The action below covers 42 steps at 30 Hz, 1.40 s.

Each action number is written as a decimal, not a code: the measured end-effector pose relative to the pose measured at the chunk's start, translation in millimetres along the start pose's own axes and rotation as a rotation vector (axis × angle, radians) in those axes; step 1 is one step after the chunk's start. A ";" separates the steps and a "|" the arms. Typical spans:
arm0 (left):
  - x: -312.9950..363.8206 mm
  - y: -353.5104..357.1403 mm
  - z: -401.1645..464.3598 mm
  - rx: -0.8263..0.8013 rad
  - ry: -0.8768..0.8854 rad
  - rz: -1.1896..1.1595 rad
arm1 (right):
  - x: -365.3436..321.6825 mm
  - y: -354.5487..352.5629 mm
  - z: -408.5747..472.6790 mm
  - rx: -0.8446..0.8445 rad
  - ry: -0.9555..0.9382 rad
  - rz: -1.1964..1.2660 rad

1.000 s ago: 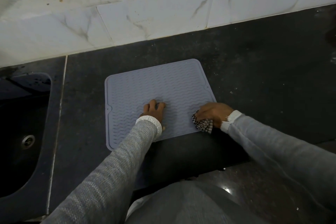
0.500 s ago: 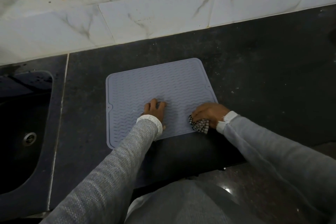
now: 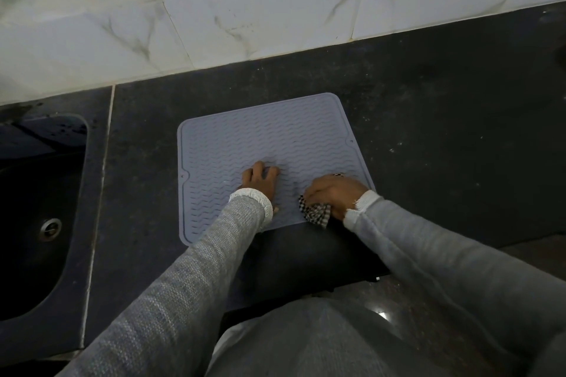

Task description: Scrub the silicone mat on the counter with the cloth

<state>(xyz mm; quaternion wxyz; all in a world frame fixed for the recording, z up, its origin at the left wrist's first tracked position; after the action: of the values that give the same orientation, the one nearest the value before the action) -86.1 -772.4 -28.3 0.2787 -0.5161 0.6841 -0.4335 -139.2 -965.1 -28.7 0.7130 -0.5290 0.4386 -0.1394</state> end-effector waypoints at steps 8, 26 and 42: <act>-1.7 1.1 -1.2 0.005 0.013 -0.022 | 36.6 -24.9 -38.6 -0.010 0.156 0.010; -3.3 3.0 -1.8 0.028 0.027 -0.028 | 17.2 -22.3 -19.4 -0.041 0.163 0.033; -3.3 -0.6 -3.5 -0.005 0.027 -0.049 | 17.1 -20.5 -17.5 -0.050 0.126 0.056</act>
<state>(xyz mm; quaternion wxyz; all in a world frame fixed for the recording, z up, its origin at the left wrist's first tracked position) -87.7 -768.2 -26.3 0.2575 -0.5276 0.6761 -0.4452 -137.4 -995.7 -19.9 0.6742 -0.5244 0.5005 -0.1416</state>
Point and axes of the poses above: each hand's wrist, its own z-axis towards the middle knuckle, its own y-axis out of the palm, x = y × z, the point moved 1 cm from there along z, towards the middle knuckle, and after that the axes turned 4 degrees about z, right-handed, at the moved point
